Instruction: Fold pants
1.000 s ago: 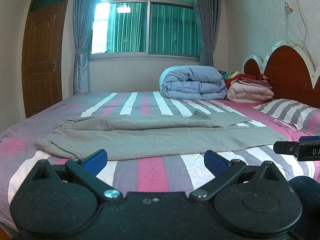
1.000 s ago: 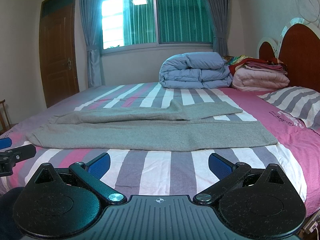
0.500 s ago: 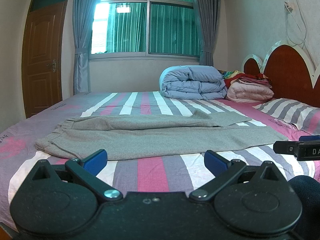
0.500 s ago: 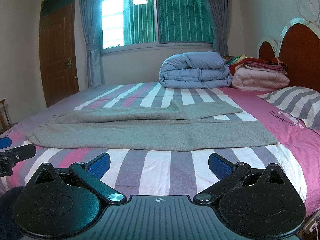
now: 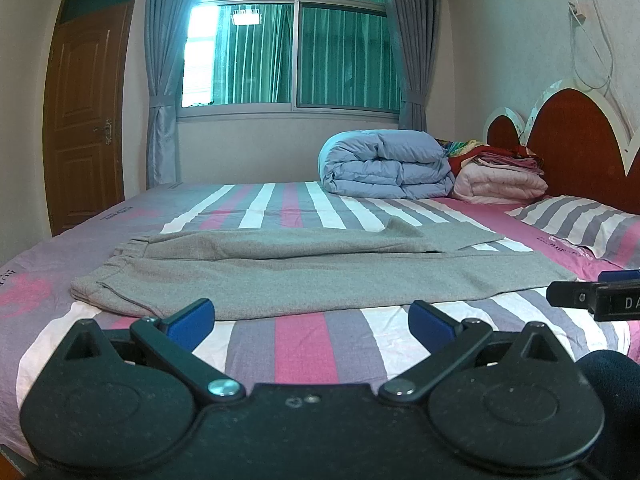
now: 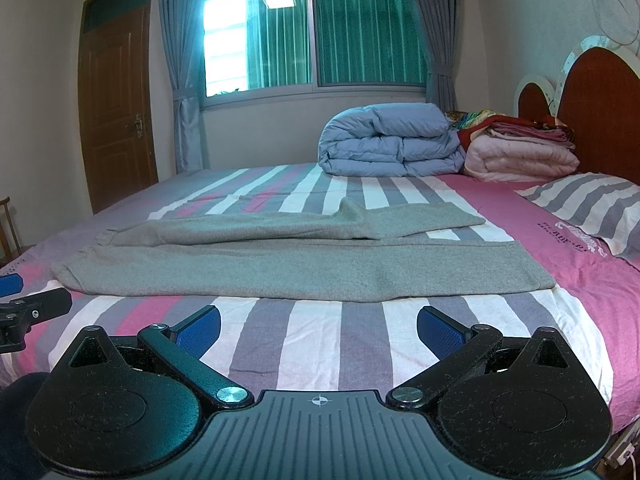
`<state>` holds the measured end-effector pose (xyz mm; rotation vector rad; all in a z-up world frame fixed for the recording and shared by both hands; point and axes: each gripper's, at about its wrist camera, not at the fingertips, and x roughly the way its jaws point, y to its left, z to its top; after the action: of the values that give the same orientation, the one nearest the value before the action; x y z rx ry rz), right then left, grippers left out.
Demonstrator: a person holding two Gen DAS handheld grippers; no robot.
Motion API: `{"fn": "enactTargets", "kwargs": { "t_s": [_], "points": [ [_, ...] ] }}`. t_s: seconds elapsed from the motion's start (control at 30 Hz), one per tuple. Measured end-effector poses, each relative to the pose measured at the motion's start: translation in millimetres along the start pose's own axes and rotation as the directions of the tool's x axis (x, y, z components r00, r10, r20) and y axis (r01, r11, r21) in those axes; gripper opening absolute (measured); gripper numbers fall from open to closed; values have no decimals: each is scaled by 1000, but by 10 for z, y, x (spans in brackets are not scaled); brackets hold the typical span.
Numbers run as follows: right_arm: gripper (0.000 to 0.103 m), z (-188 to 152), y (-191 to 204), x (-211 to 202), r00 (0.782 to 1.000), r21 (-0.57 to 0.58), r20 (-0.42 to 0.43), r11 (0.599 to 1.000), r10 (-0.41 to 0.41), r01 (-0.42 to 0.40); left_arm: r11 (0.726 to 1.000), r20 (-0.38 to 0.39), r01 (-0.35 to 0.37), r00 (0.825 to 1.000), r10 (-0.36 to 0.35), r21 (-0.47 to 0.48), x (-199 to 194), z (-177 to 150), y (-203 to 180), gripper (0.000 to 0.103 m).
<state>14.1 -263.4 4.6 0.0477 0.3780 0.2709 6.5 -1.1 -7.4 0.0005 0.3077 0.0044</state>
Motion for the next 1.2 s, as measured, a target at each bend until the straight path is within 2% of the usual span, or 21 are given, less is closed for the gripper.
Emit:
{"fn": "enactTargets", "kwargs": {
  "t_s": [0.7,0.83,1.0,1.2],
  "points": [
    [103,4,-11,9,1000,3,-12,1000,4,-4,1000,-15,-3,1000,3,-22,52,-29,80,97],
    [103,78,-92,90,999,15,-7,999,51,-51,999,-32,-20,999,18,-50,120,16,246,97],
    [103,376,-140,344,991,-23,17,991,132,-132,999,-82,-42,996,40,-30,401,207,536,97],
    [103,914,-59,792,982,-150,88,977,167,-153,997,-118,-72,991,69,-22,859,528,1086,97]
  ]
}}
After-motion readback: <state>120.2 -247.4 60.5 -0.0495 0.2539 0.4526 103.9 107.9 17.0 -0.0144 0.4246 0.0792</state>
